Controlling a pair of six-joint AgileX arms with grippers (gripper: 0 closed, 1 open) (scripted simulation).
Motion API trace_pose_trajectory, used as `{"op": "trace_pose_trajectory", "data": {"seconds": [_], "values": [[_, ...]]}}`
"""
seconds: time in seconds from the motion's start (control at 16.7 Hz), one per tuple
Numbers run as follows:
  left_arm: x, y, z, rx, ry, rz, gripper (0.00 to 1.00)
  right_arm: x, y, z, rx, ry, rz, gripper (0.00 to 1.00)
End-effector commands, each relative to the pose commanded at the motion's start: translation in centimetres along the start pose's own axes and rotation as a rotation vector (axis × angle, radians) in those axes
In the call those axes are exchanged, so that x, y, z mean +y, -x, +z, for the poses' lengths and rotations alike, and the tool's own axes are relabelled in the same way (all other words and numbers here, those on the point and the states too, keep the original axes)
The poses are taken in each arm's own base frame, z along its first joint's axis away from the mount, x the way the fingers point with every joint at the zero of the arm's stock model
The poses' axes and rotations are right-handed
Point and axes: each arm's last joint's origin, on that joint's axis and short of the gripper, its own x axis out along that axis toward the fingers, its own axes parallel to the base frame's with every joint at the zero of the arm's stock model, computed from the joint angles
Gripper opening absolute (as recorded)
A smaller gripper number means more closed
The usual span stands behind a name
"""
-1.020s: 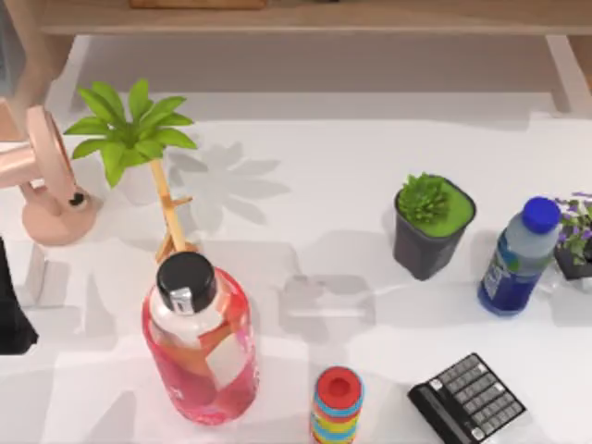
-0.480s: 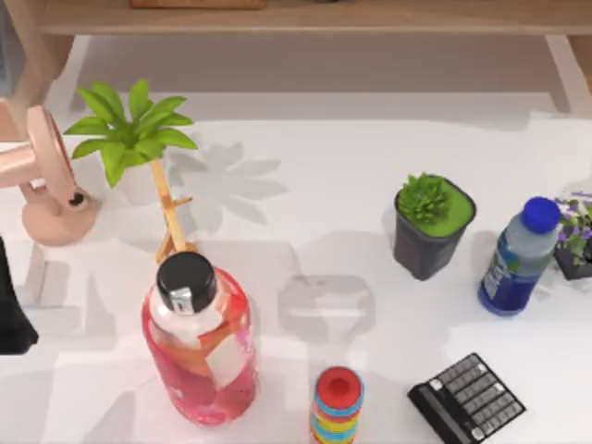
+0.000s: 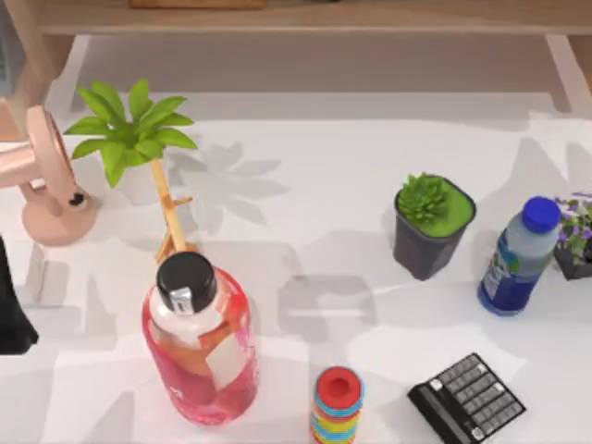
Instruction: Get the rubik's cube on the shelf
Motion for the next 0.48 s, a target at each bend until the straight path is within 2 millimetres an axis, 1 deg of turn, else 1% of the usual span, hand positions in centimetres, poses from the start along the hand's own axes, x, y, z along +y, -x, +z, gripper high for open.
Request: {"op": "trace_pose_trajectory", "data": {"seconds": [0.12,0.24,0.36,0.48], "values": [[0.0,0.0,0.0,0.000,0.000,0.000,1.00,3.6,-1.7,-2.2,-0.016,0.080,0.031,1.00],[0.0,0.0,0.0,0.000,0.000,0.000,1.00,6.5,-2.5,-3.9,-0.033,0.143,0.052,1.00],[0.0,0.0,0.0,0.000,0.000,0.000,1.00,8.6,-2.9,-5.0,-0.047,0.184,0.064,1.00],[0.0,0.0,0.0,0.000,0.000,0.000,1.00,9.6,-3.1,-5.5,-0.054,0.202,0.071,1.00]]}}
